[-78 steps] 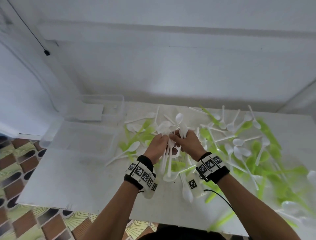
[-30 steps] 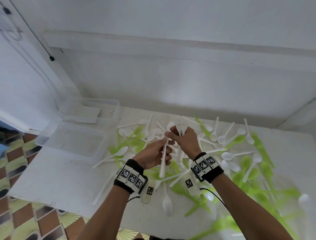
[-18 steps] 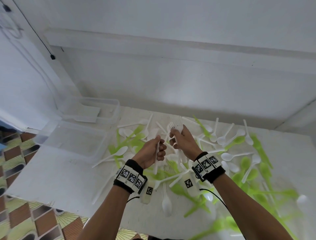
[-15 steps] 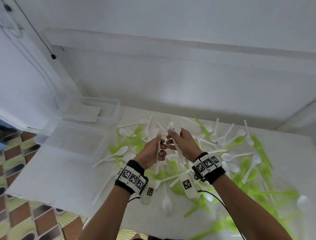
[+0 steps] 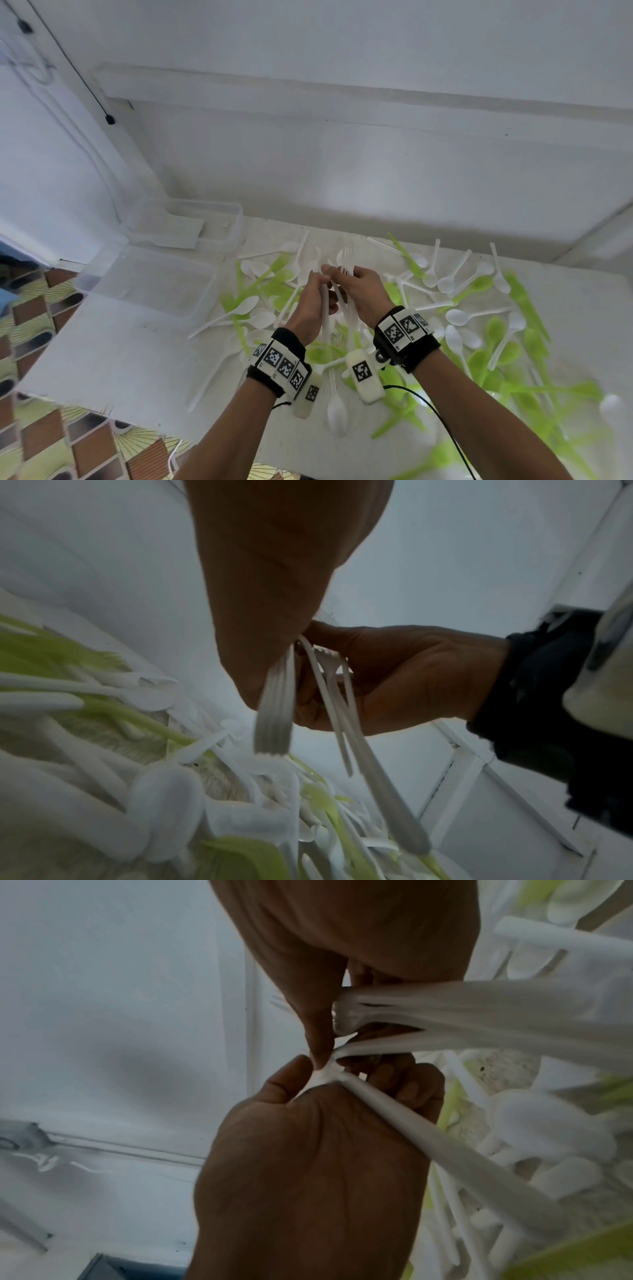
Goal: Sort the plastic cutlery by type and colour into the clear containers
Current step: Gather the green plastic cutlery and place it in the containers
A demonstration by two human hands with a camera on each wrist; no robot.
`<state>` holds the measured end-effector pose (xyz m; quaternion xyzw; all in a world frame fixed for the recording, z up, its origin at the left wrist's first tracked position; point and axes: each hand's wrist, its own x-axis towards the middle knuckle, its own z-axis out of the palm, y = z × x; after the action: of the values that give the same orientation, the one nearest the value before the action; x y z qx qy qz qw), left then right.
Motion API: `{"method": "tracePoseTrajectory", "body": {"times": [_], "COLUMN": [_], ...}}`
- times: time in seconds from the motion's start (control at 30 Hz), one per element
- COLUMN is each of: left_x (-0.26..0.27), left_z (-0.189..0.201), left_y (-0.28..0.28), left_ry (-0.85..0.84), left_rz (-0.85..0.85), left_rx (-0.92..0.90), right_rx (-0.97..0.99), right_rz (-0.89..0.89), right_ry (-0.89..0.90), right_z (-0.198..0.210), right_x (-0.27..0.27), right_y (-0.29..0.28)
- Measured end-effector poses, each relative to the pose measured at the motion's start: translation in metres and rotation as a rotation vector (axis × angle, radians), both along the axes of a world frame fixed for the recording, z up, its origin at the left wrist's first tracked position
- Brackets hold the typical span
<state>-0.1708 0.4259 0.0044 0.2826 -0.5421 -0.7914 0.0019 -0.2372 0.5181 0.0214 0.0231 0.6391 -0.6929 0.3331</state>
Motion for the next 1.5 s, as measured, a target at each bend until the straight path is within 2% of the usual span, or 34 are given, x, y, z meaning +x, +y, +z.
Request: {"method": "tracePoseTrajectory", "body": {"times": [0.13,0.27,0.43,0.53,0.6,0.67,0.77,0.87,0.93,1.03,1.17,1.3,1.5], "left_x": [-0.006,-0.01,-0.011,-0.01,-0.01,-0.007,0.0,0.005,0.006,0.007,0.013,0.022,0.022], "left_z": [0.005,0.003,0.007,0.006,0.004,-0.002,-0.007,-0.009,-0.009,-0.005,0.0,0.004,0.009], "left_y": [0.003,0.002,0.001,-0.003,-0.008,-0.015,-0.022,-0.023,-0.02,-0.015,-0.018,-0.028,-0.024], "left_ry": [-0.006,0.026,0.031,0.005,-0.034,-0.046,0.033,0.046,-0.012,-0.008,0.001,0.048,0.028], "left_rz": [0.081,0.117,0.218,0.239,0.268,0.289,0.129,-0.019,-0.066,-0.151,-0.066,-0.162,-0.285], "left_rx": [0.049,0.125,0.337,0.343,0.314,0.206,-0.062,-0.171,-0.114,0.108,0.325,0.474,0.274], "right_rx": [0.091,0.161,0.289,0.213,0.131,0.1,0.1,0.108,0.136,0.16,0.148,0.158,0.206], "right_rz": [-0.017,-0.05,0.125,0.203,0.17,0.122,0.161,0.196,0.163,0.166,0.255,0.228,0.194], "right_ry": [0.064,0.2,0.3,0.246,0.156,0.059,0.005,0.003,-0.006,-0.016,0.172,0.279,0.342], "right_z": [-0.003,-0.006,-0.007,0.005,0.009,0.013,0.019,0.023,0.021,0.019,0.012,0.007,-0.009], "right_x": [0.004,0.01,0.013,0.01,0.003,-0.006,-0.016,-0.021,-0.021,-0.014,-0.012,-0.021,-0.016], "right_y": [-0.003,-0.007,-0.017,-0.019,-0.014,-0.007,-0.001,0.001,-0.001,-0.004,0.002,0.011,0.009]}}
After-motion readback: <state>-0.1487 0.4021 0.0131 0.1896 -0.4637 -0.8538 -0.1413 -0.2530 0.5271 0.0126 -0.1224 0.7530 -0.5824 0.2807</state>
